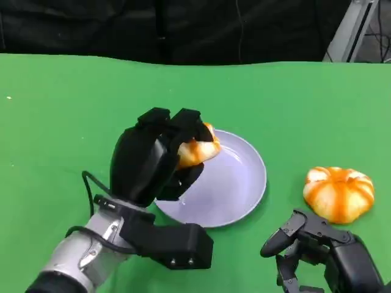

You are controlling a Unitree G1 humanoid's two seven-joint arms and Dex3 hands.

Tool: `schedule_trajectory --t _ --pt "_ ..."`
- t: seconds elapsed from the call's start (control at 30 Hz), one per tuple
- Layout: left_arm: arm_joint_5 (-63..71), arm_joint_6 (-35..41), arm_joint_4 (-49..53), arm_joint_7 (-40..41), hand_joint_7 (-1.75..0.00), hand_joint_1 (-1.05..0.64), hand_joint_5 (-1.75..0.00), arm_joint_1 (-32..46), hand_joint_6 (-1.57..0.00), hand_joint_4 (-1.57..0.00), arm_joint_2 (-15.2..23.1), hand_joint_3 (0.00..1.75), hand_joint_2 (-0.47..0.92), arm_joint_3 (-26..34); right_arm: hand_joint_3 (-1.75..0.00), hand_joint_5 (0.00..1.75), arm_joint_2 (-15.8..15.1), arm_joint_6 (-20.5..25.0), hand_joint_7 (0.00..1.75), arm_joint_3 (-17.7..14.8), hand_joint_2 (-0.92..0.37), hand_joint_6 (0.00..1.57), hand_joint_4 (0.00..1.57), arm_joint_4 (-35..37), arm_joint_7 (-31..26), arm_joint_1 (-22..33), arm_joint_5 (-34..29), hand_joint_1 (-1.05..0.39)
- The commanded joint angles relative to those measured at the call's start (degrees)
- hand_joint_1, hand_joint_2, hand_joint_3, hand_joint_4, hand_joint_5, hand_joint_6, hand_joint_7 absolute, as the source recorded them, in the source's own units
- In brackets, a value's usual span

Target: Grasp the bread from the table and place it into the plate.

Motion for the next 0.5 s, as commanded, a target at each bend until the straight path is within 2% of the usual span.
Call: schedule_trajectory --t 0.03,0.07,0.1,0.13,0.2,0.23,0.3,0.4,0.5 --pt "-2.48 2.26 3.22 -11.17 -1.74 -0.16 -1.75 -3.85 -0.72 -0.92 -0.26 1.5 0.26 -1.66 -1.25 1.67 -0.06 -0.52 1.34 0.19 -0.45 0.73 0.71 -0.28 -0.4 0.68 0.23 0.02" --pt "-3.72 4.63 2.19 -18.88 -1.12 -0.24 -1.31 -4.26 -0.51 -0.58 0.1 1.03 0.49 -2.28 -1.25 1.67 -0.03 -0.45 1.34 0.28 -0.45 0.73 0.71 -0.41 -0.52 0.77 0.01 0.02" --pt "-4.52 6.63 1.05 -24.87 -0.64 -0.33 -0.97 -4.41 -0.41 -0.34 0.44 0.58 0.73 -2.73 -1.24 1.67 0.02 -0.52 1.34 0.32 -0.45 0.73 0.71 -0.43 -0.62 0.82 -0.09 0.02" --pt "-4.97 8.09 -0.03 -28.77 -0.44 -0.39 -0.82 -4.33 -0.36 -0.22 0.7 0.4 0.82 -2.95 -1.24 1.67 0.05 -0.58 1.34 0.36 -0.45 0.72 0.71 -0.44 -0.67 0.85 -0.13 0.02" --pt "-4.91 10.05 -2.04 -32.99 -0.25 -0.51 -0.63 -3.63 -0.26 -0.08 1.18 0.27 0.89 -3.15 -1.24 1.67 0.05 -0.37 1.34 0.44 -0.46 0.72 0.71 -0.7 -0.74 0.9 -0.35 0.02" --pt "-4.95 11.24 -3.24 -35.21 -0.18 -0.62 -0.44 -3.22 -0.19 -0.03 1.37 0.28 0.91 -3.19 -1.23 1.67 0.06 -0.31 1.34 0.52 -0.46 0.72 0.7 -0.82 -0.8 0.95 -0.5 0.02" --pt "-5.15 13.95 -5.81 -40.26 -0.11 -0.73 -0.21 -2.45 -0.1 -0.01 1.78 0.34 0.92 -3.38 -1.23 1.67 0.05 -0.2 1.35 0.67 -0.46 0.72 0.71 -0.99 -0.88 1.13 -0.67 0.02" --pt "-5.1 16.9 -8.25 -45.11 -0.06 -0.81 -0.05 -1.89 -0.04 0.0 2.15 0.41 0.92 -3.73 -1.24 1.68 0.0 0.07 1.35 0.54 -0.46 0.72 0.7 -1.02 -0.72 1.06 -0.27 0.03" --pt "-5.05 18.09 -9.38 -46.71 -0.05 -0.83 0.0 -1.62 -0.02 0.0 2.24 0.44 0.92 -3.77 -1.24 1.68 0.01 0.21 1.35 0.46 -0.46 0.72 0.7 -1.03 -0.63 1.0 -0.04 0.03"
